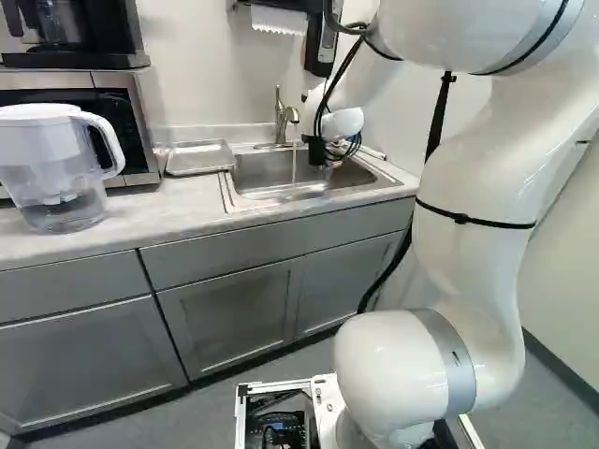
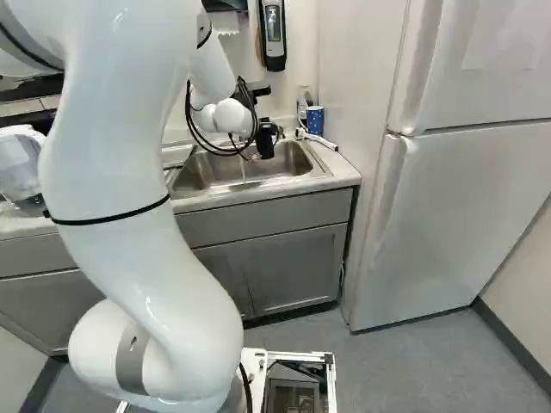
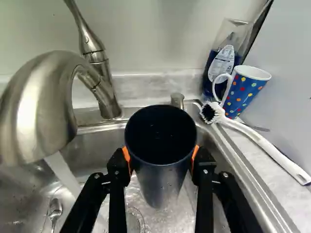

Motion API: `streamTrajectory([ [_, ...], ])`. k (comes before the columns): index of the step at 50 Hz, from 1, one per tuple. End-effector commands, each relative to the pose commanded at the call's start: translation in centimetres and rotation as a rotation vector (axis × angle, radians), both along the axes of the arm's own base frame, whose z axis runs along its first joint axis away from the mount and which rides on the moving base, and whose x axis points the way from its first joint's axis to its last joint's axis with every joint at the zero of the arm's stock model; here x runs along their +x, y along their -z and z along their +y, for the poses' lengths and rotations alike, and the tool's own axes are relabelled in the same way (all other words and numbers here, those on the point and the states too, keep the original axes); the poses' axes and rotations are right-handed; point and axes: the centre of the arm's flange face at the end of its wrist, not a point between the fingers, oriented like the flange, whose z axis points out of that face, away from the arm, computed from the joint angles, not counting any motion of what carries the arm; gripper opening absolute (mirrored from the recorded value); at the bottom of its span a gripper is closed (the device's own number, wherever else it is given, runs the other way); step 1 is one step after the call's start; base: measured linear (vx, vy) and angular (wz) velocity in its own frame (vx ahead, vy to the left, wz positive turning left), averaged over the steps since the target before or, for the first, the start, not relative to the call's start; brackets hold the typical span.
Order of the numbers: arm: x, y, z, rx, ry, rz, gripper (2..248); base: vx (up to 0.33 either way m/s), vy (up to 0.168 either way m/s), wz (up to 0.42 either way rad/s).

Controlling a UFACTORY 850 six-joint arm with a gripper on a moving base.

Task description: Rinse the cup and place it in the tray

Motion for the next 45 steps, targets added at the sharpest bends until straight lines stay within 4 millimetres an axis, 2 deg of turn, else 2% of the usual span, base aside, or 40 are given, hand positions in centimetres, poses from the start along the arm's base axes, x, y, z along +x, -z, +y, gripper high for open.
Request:
streamTrajectory([
  [31,-1.8,2.8,2.7,-0.008,-0.051,0.002,126,0.000,0.000,0.000],
  [45,-1.9,2.5,4.0,-0.008,-0.074,-0.035,126,0.000,0.000,0.000],
])
